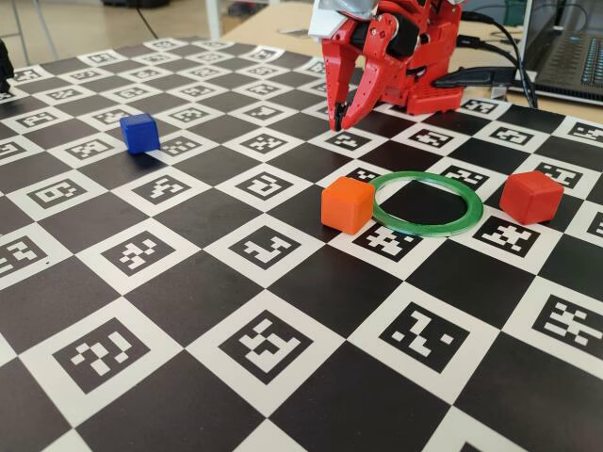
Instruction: Grab the red cube then put it in the green circle then put the blue cube on top and finally the orange cube on top
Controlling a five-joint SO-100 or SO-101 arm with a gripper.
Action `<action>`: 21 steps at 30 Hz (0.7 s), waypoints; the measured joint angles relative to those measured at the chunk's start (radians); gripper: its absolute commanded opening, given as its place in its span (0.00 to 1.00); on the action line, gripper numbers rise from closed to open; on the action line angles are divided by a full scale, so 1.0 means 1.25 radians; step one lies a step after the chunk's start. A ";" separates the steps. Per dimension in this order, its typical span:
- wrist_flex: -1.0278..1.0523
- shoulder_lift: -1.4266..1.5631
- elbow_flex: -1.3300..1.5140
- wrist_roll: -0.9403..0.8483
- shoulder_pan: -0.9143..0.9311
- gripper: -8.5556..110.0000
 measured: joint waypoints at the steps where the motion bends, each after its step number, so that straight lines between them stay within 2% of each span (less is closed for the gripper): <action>1: 0.000 0.000 0.000 0.000 0.000 0.02; 21: 0.000 0.000 0.000 -0.042 0.017 0.02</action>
